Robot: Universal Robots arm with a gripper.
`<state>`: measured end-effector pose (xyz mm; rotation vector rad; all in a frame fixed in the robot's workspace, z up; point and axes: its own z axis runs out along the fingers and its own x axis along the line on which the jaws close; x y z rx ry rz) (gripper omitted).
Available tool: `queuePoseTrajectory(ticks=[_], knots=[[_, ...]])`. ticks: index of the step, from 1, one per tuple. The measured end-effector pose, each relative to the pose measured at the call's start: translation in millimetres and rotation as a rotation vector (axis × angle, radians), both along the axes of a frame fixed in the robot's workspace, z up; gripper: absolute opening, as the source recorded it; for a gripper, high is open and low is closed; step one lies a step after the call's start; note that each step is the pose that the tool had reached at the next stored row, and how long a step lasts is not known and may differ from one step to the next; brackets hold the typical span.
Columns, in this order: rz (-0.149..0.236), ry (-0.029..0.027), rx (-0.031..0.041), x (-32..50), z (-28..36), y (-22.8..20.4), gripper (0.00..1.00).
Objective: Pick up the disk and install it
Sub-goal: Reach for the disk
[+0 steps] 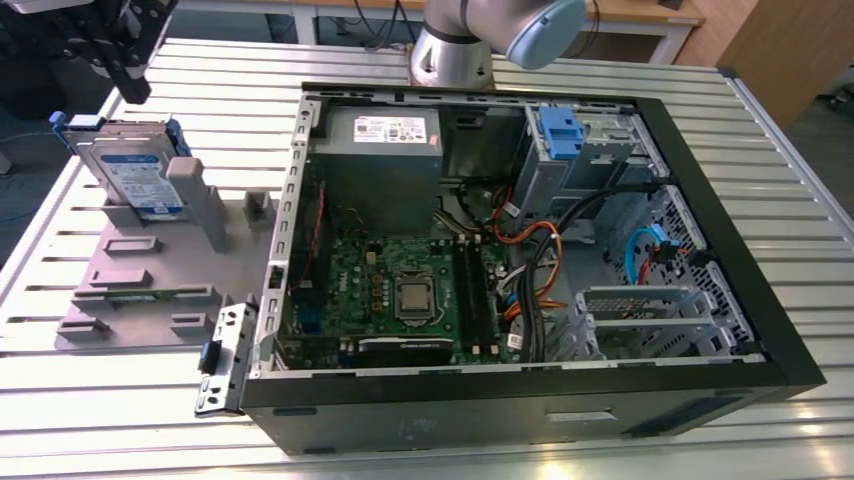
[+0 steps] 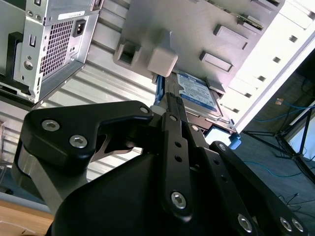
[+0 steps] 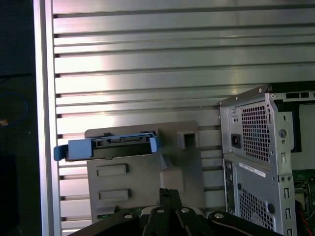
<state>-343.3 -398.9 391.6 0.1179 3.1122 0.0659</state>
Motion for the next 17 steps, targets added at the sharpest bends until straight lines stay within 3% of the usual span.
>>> queuePoseTrajectory(ticks=[17], knots=[[0.0,0.0,0.0,-5.7,0.0,0.0,0.11]])
